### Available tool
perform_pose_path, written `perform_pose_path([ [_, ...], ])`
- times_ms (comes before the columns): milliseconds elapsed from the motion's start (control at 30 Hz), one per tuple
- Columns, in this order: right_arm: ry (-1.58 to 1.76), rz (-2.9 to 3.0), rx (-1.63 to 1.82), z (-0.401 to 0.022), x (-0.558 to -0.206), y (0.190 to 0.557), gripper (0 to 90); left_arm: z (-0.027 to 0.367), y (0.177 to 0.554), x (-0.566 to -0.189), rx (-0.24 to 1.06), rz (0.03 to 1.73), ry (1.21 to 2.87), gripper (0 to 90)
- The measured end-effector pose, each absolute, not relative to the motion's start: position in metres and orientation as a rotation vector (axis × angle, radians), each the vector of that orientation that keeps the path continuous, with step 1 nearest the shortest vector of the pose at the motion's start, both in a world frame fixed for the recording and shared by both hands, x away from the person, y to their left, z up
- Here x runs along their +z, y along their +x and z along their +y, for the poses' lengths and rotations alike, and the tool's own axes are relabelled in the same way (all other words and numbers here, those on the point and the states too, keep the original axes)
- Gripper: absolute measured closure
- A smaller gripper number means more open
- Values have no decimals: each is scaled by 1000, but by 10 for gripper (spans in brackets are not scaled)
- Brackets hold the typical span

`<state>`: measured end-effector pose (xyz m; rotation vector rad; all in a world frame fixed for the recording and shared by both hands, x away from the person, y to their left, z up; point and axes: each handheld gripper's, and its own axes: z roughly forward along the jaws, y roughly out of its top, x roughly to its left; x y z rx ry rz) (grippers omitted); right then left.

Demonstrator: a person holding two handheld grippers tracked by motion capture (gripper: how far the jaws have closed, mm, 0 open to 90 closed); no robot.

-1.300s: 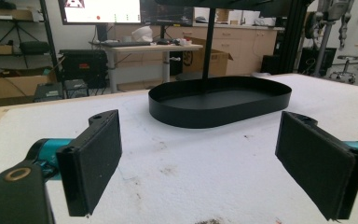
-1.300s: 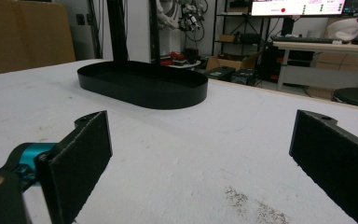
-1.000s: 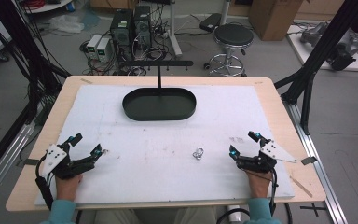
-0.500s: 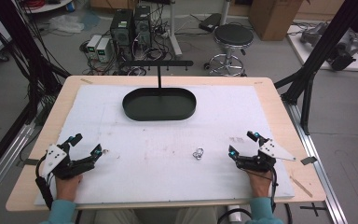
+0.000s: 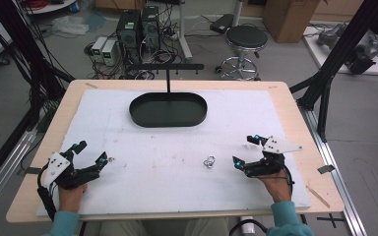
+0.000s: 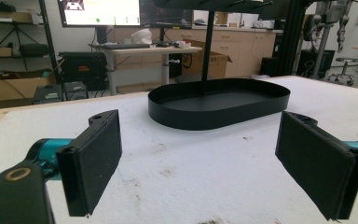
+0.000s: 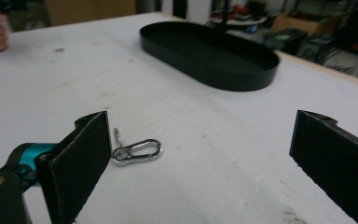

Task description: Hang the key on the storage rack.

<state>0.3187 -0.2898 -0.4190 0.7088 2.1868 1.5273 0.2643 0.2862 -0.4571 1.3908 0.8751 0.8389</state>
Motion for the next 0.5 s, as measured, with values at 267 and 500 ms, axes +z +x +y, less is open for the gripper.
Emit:
perform_pose_path([
  [267,574,2408,1431,-265,-404,335,51,286,264,-457,838,872,1387,149],
  [500,469,2612,1327,-242,-402,347,52,286,264,-457,841,868,1390,149],
])
